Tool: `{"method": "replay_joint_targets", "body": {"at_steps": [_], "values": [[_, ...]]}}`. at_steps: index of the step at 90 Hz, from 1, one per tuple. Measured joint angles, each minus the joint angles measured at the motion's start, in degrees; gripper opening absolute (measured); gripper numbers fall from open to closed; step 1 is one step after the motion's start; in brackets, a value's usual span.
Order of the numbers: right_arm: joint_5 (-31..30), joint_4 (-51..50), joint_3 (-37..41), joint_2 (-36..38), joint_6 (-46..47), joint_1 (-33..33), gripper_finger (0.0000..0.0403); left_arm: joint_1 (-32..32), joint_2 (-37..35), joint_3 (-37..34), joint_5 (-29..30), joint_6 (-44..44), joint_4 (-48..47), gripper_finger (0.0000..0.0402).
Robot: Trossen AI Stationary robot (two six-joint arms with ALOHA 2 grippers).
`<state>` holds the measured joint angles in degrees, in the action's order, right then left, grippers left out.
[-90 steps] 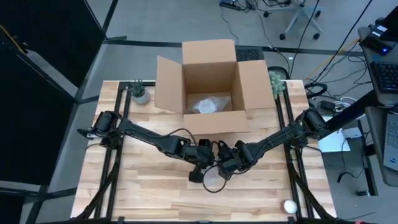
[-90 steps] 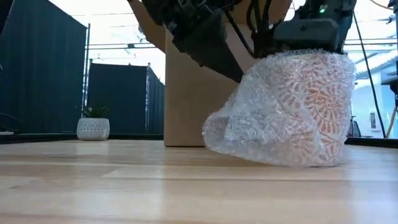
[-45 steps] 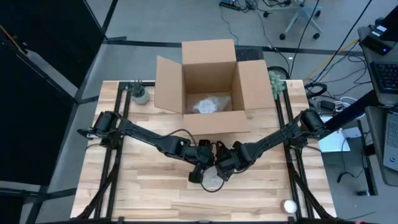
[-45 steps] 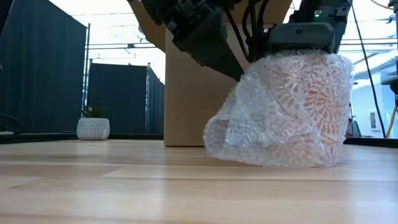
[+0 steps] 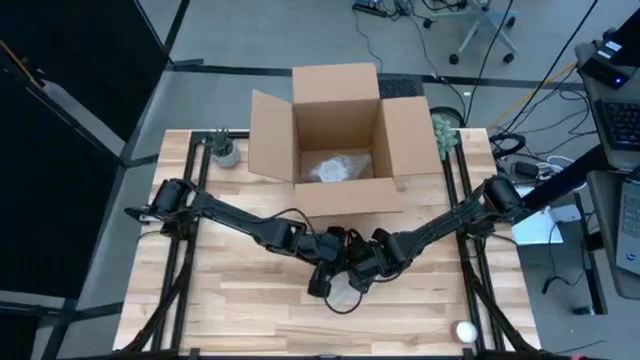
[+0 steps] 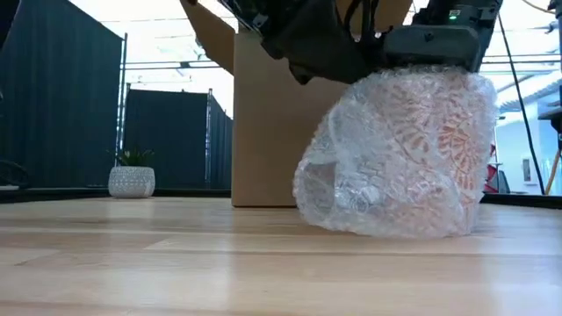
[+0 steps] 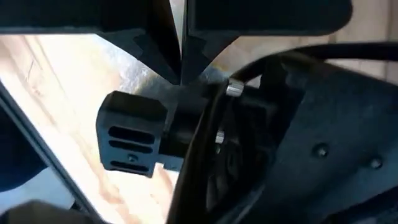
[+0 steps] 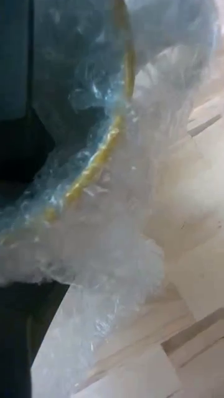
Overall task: Wrap mug
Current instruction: Wrap the orange mug with the bubble wrap
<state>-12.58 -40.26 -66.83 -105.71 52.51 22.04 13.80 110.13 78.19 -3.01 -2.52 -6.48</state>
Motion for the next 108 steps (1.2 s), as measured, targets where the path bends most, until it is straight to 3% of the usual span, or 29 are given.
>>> {"method": "replay_joint_targets", "body": {"at_steps": [18,59,108], "values": [[0.58,-0.46,0.05,1.57,-0.48,0.70,0.0160,-0.60,0.17,-2.60,-0.19,0.09,3.10,0.0002],[0.67,-3.92,0.26,13.39,-2.62,0.90,0.0160,-0.68,0.37,-2.98,0.05,0.63,2.15,0.0002],[0.58,-6.90,0.02,17.60,-3.69,-0.16,0.0160,-0.66,0.52,-3.18,0.09,0.61,1.90,0.0002]]}}
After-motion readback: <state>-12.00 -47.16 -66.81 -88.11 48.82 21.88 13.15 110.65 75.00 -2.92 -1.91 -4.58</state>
